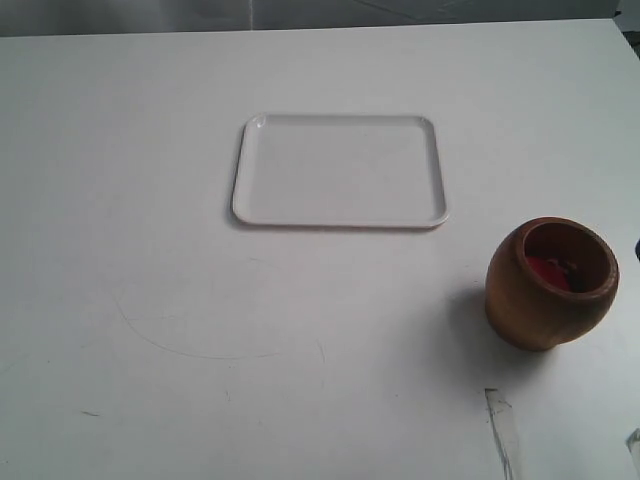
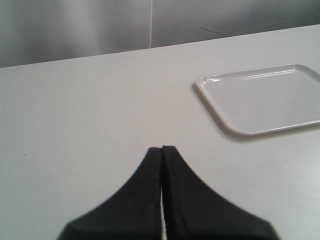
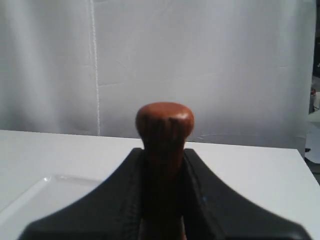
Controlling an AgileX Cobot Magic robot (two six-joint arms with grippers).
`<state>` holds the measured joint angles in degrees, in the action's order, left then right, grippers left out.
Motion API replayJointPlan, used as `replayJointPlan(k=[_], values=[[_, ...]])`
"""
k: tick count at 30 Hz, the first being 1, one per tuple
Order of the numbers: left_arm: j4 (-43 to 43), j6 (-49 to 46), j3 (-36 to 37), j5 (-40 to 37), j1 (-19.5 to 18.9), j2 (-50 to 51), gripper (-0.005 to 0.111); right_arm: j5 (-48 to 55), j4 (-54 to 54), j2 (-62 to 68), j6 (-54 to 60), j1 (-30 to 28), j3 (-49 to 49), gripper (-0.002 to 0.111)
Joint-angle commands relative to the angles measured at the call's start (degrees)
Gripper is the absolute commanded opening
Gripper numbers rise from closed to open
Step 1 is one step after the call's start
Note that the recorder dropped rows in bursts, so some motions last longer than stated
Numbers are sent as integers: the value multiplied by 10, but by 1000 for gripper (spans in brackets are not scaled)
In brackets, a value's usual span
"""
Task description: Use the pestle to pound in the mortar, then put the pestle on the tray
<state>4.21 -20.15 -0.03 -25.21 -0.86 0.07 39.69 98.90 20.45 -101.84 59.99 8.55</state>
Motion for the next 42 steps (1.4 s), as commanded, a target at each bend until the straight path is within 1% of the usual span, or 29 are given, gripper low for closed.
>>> replayJointPlan(k=[1,7,15,17,20,22,24,27,32,34,37,39,42], values=[[-4,5,0,2,4,-1,0,-37,10,79,46,0,29,0],[-4,5,0,2,4,-1,0,70,10,201,6,0,73,0],[-4,5,0,2,4,-1,0,80,10,361,61,0,206,0],[-4,5,0,2,4,-1,0,59,10,392,61,0,231,0],[-4,5,0,2,4,-1,0,0,10,426,76,0,253,0],[-4,5,0,2,4,-1,0,-78,10,436,79,0,256,0],[-4,5,0,2,4,-1,0,-192,10,437,26,0,256,0],[-4,5,0,2,4,-1,0,-324,10,437,-37,0,256,0],[-4,5,0,2,4,-1,0,-497,10,437,-116,0,255,0],[-4,5,0,2,4,-1,0,-539,10,438,-165,0,251,0],[-4,5,0,2,4,-1,0,-506,10,438,-177,-1,228,0],[-4,5,0,2,4,-1,0,-439,10,438,-176,-1,211,0],[-4,5,0,2,4,-1,0,-315,10,438,-118,-1,199,0]])
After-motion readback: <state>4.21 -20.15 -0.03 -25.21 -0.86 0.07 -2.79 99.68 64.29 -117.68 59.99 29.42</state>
